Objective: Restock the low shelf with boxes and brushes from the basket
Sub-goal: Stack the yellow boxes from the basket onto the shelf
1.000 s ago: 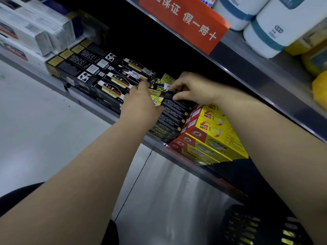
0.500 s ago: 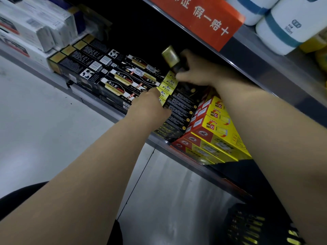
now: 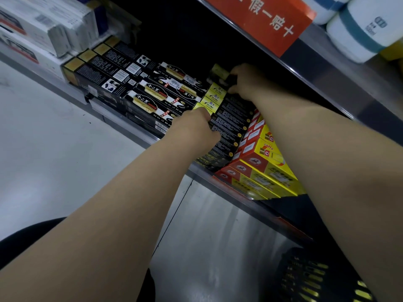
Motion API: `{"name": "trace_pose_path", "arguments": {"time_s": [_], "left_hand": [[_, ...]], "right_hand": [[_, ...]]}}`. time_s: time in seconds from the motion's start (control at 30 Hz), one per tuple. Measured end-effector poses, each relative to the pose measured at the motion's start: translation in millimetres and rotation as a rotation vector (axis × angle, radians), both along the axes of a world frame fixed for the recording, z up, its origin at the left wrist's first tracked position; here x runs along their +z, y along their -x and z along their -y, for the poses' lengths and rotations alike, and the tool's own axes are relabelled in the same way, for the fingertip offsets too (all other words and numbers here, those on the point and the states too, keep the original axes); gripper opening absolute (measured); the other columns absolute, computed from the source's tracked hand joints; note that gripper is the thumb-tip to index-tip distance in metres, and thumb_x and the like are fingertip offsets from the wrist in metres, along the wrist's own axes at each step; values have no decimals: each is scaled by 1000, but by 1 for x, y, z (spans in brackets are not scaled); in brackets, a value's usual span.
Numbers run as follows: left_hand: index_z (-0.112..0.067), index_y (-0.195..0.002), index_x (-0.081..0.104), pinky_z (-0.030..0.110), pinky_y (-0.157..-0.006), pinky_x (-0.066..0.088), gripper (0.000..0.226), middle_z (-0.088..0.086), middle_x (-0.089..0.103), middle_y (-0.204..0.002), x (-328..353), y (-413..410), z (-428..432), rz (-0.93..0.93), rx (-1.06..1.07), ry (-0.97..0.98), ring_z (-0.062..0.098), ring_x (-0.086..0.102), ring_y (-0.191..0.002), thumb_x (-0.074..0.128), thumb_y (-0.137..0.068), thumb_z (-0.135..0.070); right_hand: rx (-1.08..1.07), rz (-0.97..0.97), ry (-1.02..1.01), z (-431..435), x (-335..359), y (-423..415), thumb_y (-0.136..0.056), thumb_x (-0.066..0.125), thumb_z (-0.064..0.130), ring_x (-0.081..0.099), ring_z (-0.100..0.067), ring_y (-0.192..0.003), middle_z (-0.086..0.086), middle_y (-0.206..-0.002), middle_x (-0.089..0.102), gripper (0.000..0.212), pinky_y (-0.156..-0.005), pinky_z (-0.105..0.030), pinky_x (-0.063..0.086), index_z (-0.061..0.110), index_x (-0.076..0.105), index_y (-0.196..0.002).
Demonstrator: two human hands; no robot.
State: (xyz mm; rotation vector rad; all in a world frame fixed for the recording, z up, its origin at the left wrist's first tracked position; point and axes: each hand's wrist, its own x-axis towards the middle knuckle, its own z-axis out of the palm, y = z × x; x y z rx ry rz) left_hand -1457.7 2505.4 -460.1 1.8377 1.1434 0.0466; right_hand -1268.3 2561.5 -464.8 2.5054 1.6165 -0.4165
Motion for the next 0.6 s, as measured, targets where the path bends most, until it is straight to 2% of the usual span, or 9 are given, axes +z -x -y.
{"name": "trace_pose_path", "arguments": {"time_s": [0.1, 0.17, 0.37, 0.43, 0.47, 0.53, 0.6], "left_hand": [[-17, -139, 40, 26, -80, 35, 51, 7, 43, -141, 2, 0, 0, 12, -3, 3, 26, 45, -123, 54, -92, -34], [-17, -139, 40, 26, -83, 34, 51, 7, 41, -143, 5, 0, 1, 13, -9, 6, 27, 43, -126, 54, -92, -34], [-17, -136, 42, 25, -81, 33, 48, 6, 44, -140, 19, -3, 9, 45, -10, -43, 25, 45, -123, 53, -92, -35], [-17, -137, 42, 25, -85, 35, 49, 6, 44, -140, 21, -2, 14, 62, -22, -48, 25, 43, -125, 53, -93, -35], [-17, -138, 41, 27, -88, 36, 50, 7, 44, -140, 22, -1, 16, 61, -33, -51, 26, 42, -126, 53, -93, -35], [-18, -139, 41, 30, -93, 38, 51, 7, 43, -141, 23, 2, 20, 42, -48, -60, 27, 41, -128, 53, -93, -35], [-19, -138, 41, 30, -89, 39, 50, 6, 44, -140, 25, 5, 22, 36, -37, -56, 26, 43, -125, 53, -93, -35]], "right_hand": [[22, 57, 201, 0, -5, -1, -100, 44, 21, 41, -33, -130, -18, -145, 39, 46, -103, -34, 36, 2, 37, -141], [17, 92, 278, 1, -7, -4, -102, 38, 22, 43, -34, -128, -19, -143, 41, 43, -103, -37, 37, 1, 39, -140], [19, 172, 383, 12, 0, -1, -96, 39, 10, 55, -31, -107, -19, -126, 54, 34, -90, -35, 45, -2, 50, -126], [23, 201, 394, 14, 3, 2, -94, 38, 5, 53, -30, -99, -20, -128, 53, 35, -85, -34, 45, -1, 49, -127], [27, 205, 380, 15, 3, 3, -94, 38, 3, 52, -30, -105, -20, -137, 47, 42, -87, -33, 44, 1, 42, -135], [25, 180, 352, 16, 3, 6, -93, 36, 2, 41, -31, -129, -14, -153, 27, 60, -100, -32, 39, 11, 18, -150], [52, 166, 365, 18, 3, 9, -94, 35, 2, 28, -29, -139, -10, -157, 18, 63, -110, -32, 30, 15, 11, -151]]}}
